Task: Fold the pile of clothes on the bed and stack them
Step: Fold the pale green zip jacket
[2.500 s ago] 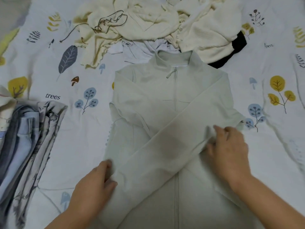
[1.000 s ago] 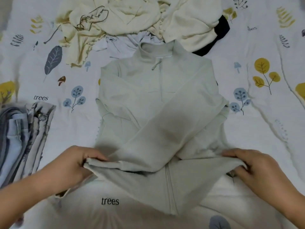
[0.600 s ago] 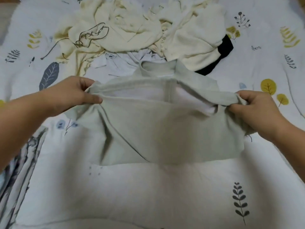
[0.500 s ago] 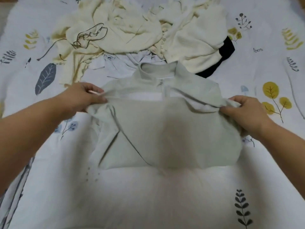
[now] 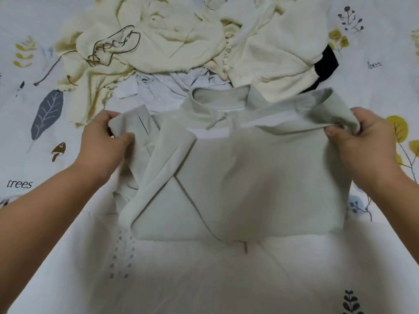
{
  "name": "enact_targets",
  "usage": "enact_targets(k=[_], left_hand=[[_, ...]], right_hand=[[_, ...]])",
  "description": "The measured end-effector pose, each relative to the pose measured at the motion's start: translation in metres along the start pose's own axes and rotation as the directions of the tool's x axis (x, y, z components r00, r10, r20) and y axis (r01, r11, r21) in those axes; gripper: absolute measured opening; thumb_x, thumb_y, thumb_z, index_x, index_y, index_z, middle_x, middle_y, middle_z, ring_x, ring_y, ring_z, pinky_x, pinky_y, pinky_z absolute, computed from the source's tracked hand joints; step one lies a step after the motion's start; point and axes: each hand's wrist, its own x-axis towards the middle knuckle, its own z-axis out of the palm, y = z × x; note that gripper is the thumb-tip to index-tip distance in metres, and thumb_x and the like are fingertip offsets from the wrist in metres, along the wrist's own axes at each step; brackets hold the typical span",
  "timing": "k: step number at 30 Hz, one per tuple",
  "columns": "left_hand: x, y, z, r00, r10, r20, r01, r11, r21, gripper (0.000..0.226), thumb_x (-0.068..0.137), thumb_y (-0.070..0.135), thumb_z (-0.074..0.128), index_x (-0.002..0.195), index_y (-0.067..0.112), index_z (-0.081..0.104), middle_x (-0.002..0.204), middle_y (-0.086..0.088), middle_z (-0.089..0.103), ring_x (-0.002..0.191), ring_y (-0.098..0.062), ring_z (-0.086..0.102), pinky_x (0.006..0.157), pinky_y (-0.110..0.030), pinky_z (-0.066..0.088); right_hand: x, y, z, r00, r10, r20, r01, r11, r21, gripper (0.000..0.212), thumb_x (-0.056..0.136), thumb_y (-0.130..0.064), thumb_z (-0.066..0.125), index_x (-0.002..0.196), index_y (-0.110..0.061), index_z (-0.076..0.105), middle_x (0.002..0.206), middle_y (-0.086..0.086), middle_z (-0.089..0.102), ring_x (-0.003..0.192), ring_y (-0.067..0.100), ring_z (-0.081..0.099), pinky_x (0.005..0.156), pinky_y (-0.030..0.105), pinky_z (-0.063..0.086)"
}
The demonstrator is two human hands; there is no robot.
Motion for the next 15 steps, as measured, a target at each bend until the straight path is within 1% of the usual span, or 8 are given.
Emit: enact_targets(k=[2,4,6,8,9,12,13,15], left_hand=[[0.003,0.002,0.003,0.996,-0.002,-0.093,-0.001,0.999,-0.034,0.030,0.085,0.006,0.058,0.111,0.018,0.051,0.082,0.007,0.055,0.067,-0.007,0.052,0.051,-0.007,0.045],[0.005,-0.001,0.008,0.986,-0.074,-0.147,0.083,0.995,0.058,0.045,0.087,0.012,0.057,0.130,0.014,0.041,0.105,-0.005,0.056,0.089,-0.022,0.057,0.079,-0.024,0.052],[-0.001,-0.005,0.017,0.984,-0.076,-0.158,0.119,0.951,0.286,0.057,0.088,0.021,0.059,0.137,0.008,0.033,0.132,-0.017,0.042,0.116,-0.035,0.046,0.099,-0.040,0.038],[-0.018,-0.006,0.026,0.986,0.109,-0.123,-0.040,0.885,0.464,0.055,0.084,0.033,0.063,0.128,0.004,0.044,0.131,-0.022,0.038,0.118,-0.040,0.040,0.098,-0.046,0.033],[-0.029,-0.006,0.030,0.978,0.198,-0.058,-0.139,0.839,0.527,0.055,0.081,0.041,0.064,0.120,0.005,0.050,0.124,-0.021,0.042,0.114,-0.038,0.041,0.094,-0.047,0.034],[-0.051,-0.014,0.042,0.942,0.218,0.255,-0.335,0.663,0.670,0.055,0.073,0.051,0.068,0.107,0.010,0.055,0.107,-0.012,0.050,0.102,-0.033,0.047,0.083,-0.041,0.036],[-0.052,-0.016,0.044,0.924,0.207,0.321,-0.374,0.656,0.656,0.044,0.076,0.043,0.068,0.103,0.010,0.057,0.103,-0.012,0.053,0.098,-0.032,0.050,0.080,-0.038,0.036],[-0.040,-0.016,0.043,0.951,0.220,0.215,-0.296,0.848,0.440,0.011,0.085,0.022,0.061,0.086,0.011,0.059,0.088,-0.010,0.058,0.084,-0.029,0.054,0.068,-0.028,0.033]], right_hand=[[0.011,-0.004,0.008,0.998,-0.009,-0.067,0.008,1.000,-0.002,0.018,0.086,-0.006,0.058,0.078,-0.022,0.057,0.063,-0.012,0.052,0.053,-0.008,0.047,0.050,0.004,0.035],[0.020,-0.001,0.020,0.998,0.039,-0.042,-0.045,0.989,-0.144,0.006,0.088,-0.012,0.058,0.094,-0.011,0.058,0.076,-0.001,0.053,0.071,0.008,0.052,0.055,0.014,0.035],[0.022,0.008,0.030,0.980,0.188,0.069,-0.151,0.920,-0.361,0.036,0.090,-0.025,0.059,0.118,-0.004,0.049,0.099,0.011,0.055,0.098,0.028,0.053,0.076,0.025,0.038],[0.014,0.014,0.036,0.942,0.318,0.103,-0.214,0.811,-0.545,0.058,0.089,-0.036,0.058,0.133,-0.004,0.036,0.126,0.021,0.049,0.118,0.041,0.044,0.096,0.044,0.038],[0.007,0.015,0.038,0.946,0.315,0.077,-0.211,0.776,-0.594,0.062,0.089,-0.038,0.057,0.135,-0.005,0.033,0.132,0.023,0.045,0.122,0.043,0.039,0.099,0.050,0.035],[-0.018,0.021,0.038,0.976,0.220,-0.008,-0.174,0.752,-0.636,0.063,0.089,-0.033,0.056,0.140,-0.007,0.029,0.135,0.024,0.039,0.126,0.042,0.032,0.101,0.053,0.029],[-0.027,0.023,0.037,0.977,0.212,-0.011,-0.171,0.755,-0.633,0.064,0.089,-0.032,0.056,0.141,-0.008,0.027,0.135,0.024,0.038,0.127,0.041,0.031,0.102,0.053,0.028],[-0.040,0.027,0.037,0.972,0.233,0.012,-0.177,0.771,-0.612,0.066,0.090,-0.030,0.054,0.144,-0.008,0.023,0.138,0.025,0.035,0.128,0.041,0.030,0.104,0.053,0.026]])
